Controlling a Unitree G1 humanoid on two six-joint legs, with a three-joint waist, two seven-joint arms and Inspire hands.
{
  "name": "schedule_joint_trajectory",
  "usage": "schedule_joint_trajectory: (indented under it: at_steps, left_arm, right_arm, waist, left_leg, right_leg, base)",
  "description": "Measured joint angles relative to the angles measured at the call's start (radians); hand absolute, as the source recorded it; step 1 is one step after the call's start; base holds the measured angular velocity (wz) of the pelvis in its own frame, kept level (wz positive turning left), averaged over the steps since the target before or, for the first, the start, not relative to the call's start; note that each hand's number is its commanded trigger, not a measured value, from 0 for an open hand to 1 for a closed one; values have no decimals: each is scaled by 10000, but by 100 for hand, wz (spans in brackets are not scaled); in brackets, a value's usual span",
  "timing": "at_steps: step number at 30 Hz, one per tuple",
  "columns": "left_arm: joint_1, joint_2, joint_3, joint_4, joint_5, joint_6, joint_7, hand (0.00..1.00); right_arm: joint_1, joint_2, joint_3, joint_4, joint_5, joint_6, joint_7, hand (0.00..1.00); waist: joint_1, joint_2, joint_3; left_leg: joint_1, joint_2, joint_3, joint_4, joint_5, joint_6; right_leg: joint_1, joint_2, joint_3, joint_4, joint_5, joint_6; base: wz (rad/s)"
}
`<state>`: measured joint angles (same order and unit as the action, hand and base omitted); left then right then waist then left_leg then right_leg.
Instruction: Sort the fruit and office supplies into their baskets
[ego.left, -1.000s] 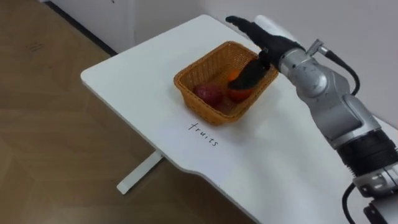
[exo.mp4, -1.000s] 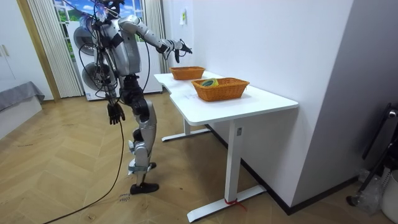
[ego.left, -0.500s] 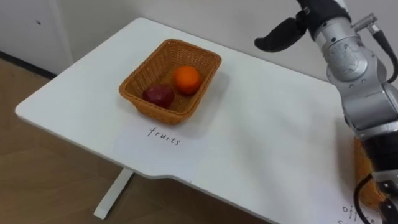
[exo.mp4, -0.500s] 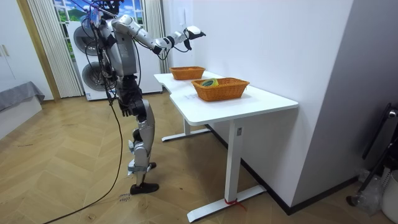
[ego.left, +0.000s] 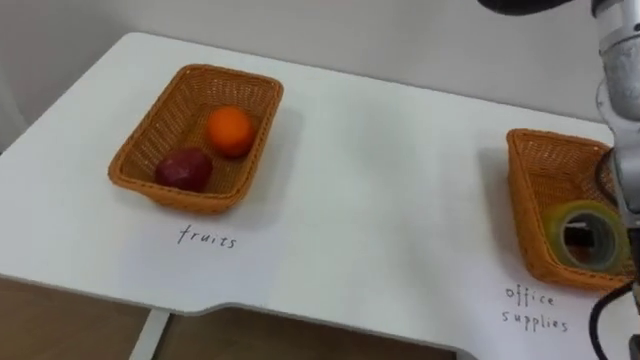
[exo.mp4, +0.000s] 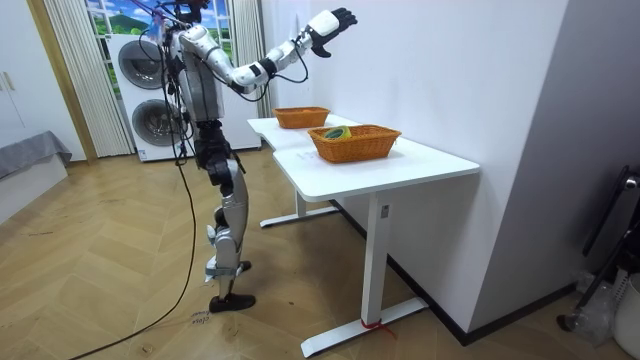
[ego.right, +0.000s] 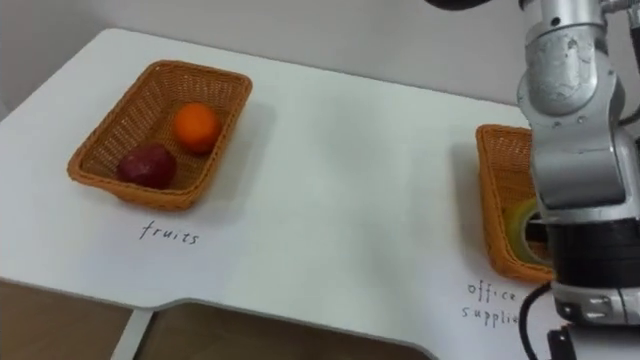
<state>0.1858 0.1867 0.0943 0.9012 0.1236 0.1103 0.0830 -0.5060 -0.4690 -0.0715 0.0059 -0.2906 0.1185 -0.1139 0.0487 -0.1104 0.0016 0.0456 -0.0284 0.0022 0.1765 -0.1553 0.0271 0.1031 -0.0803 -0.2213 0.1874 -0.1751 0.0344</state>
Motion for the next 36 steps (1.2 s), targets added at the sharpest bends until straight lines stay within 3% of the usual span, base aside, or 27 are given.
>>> schedule_joint_trajectory:
  at_steps: [2, 6, 10, 14, 20, 27, 30, 32, 36]
  left_arm:
    - [68, -47, 0, -4, -9, -72, 1, 0]
    - [-4, -13, 16, -2, -21, -148, 13, 0]
    - [21, -22, 21, 15, -54, -455, -23, 0]
    - [168, -41, 95, 18, -377, -637, -22, 0]
    - [596, -48, 107, 16, -528, -877, 18, 0]
    - [692, -100, 213, 18, -534, -1055, 233, 0]
    - [793, -96, 229, 6, -539, -1088, 295, 0]
    - [946, -81, 247, 43, -570, -1107, 479, 0]
    - [1125, -79, 247, 41, -928, -1109, 812, 0]
  right_arm:
    - [174, -10, -356, -12, 36, 15, -189, 0]
    - [174, -196, -836, -49, 163, -36, -853, 0]
    - [239, -537, -1323, -45, 223, -457, -1768, 0]
    - [1266, -690, -2354, -286, 689, -912, -2640, 0]
    - [2479, -691, -3260, -286, 1500, -1074, -3885, 0]
    - [3796, -658, -4202, -279, 2130, -1404, -4995, 0]
    - [4362, -637, -4760, -249, 2589, -1558, -5587, 0]
    - [4684, -479, -5068, -82, 3295, -1872, -6105, 0]
    - [5569, -228, -5395, 614, 5003, -2095, -6743, 0]
  waist:
    - [-250, 101, -55]
    - [-581, 57, -55]
    - [-778, 25, -54]
    - [-866, 13, -61]
    - [-1216, 53, -32]
    - [-1561, -26, -6]
    - [-1667, -57, -33]
    - [-1804, -71, -12]
    - [-1839, -66, -21]
  left_leg:
    - [-20, 44, 247, -79, 5, 2]
    - [-17, 173, 528, -115, -20, -45]
    - [176, 325, 869, -113, -136, -139]
    - [302, 454, 1050, -119, -211, -206]
    - [307, 577, 1373, -148, -256, -281]
    - [416, 551, 1530, -248, -260, -274]
    - [402, 550, 1557, -252, -273, -258]
    - [500, 559, 1591, -308, -277, -263]
    - [520, 576, 1588, -327, -334, -290]
  right_leg:
    - [-188, 25, 235, 42, 10, -16]
    - [-364, 133, 461, 121, 50, -71]
    - [-376, 300, 825, 135, 90, -134]
    - [-319, 397, 829, 131, 102, -154]
    - [-490, 485, 826, 134, 122, -188]
    - [-353, 481, 921, -67, 151, -241]
    - [-320, 488, 943, -190, 166, -248]
    - [-253, 502, 956, -209, 166, -247]
    - [-170, 541, 976, -364, 166, -247]
  base:
    - [-32]
    - [-25]
    - [-27]
    - [-16]
    - [-17]
    - [-6]
    - [0]
    - [0]
    - [0]
